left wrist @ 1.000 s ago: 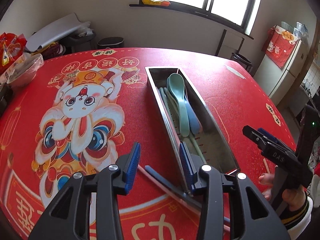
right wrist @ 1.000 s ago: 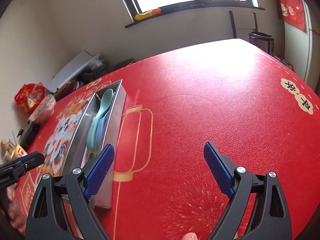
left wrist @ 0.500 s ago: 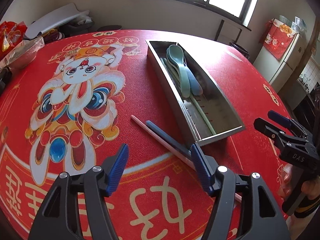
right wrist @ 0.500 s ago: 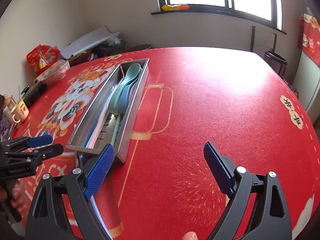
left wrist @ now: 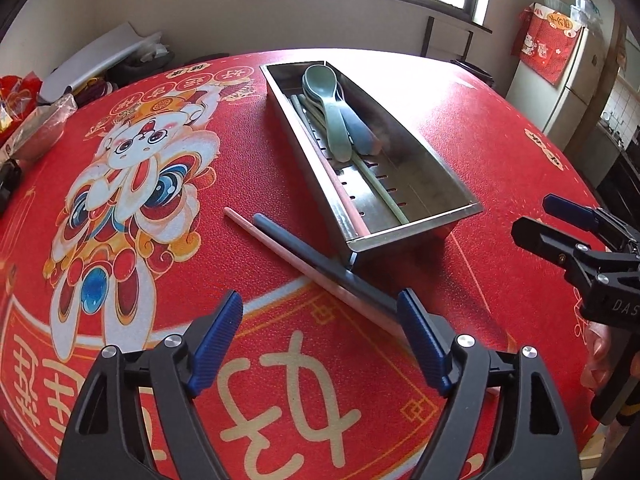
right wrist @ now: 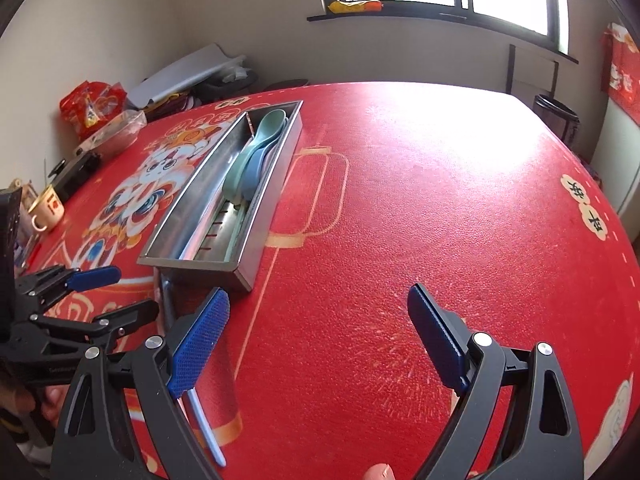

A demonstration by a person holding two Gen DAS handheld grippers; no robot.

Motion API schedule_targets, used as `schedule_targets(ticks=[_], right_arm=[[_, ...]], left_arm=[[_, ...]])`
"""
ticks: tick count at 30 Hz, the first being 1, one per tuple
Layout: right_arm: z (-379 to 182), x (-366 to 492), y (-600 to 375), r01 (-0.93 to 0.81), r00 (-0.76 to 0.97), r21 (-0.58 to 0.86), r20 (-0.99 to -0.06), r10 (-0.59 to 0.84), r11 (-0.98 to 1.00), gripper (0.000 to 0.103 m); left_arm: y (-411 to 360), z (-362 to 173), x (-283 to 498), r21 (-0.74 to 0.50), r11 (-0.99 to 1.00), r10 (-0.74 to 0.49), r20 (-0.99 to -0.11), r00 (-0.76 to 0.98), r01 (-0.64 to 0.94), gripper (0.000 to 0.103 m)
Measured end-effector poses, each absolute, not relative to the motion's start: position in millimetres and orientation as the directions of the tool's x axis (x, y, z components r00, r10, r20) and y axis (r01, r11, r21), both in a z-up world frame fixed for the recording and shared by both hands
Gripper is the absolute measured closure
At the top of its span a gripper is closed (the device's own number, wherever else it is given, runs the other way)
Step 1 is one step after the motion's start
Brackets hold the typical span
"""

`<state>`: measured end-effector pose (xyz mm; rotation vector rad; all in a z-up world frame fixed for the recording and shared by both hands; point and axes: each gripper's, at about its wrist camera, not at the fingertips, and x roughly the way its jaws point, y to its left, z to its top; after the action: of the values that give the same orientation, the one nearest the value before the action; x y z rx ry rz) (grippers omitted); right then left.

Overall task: Organize utensils
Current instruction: 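Withdraw the open left gripper from the tray toward the remaining chopsticks, then lower the left gripper over the pink chopstick and close on it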

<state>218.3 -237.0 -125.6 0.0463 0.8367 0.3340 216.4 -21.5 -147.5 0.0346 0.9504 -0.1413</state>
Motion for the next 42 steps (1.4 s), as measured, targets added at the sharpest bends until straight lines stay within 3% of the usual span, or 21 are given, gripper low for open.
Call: schedule_targets(ticks=[19, 23, 28, 31, 42], right_arm=[[-125.7, 215.5, -245.2, -0.284, 0.617, 0.207, -0.708, 0.343, 0.936, 0.015], [-125.8, 213.3, -243.6, -0.291, 0.603, 0.23, -0.709, 0.365, 0.928, 0.015], [-126.7, 212.9, -242.7, -0.3, 0.58, 0.278, -0.706, 0.406, 0.913, 0.015], [-127.6, 210.1, -239.3, -0.323, 0.564, 0.299, -0.701, 0.437, 0.898, 0.015], [-131.9, 202.0, -220.3, -0.401, 0.518, 0.275, -0.719, 0.463, 0.874, 0.016]], left_arm=[[-26.1, -156.8, 199.5, 0.082, 0.983, -0.026, -0.827, 0.562, 0.166, 0.021], [-12.6, -154.7, 191.6, 0.062, 0.982, -0.049, -0.828, 0.559, 0.179, 0.035], [5.1, -151.7, 186.8, 0.047, 0.981, -0.067, -0.827, 0.558, 0.187, 0.065], [18.2, -151.4, 186.5, 0.037, 0.984, -0.069, -0.827, 0.558, 0.176, 0.076], [36.5, -152.2, 190.3, 0.04, 0.987, -0.058, -0.809, 0.585, 0.153, 0.076]])
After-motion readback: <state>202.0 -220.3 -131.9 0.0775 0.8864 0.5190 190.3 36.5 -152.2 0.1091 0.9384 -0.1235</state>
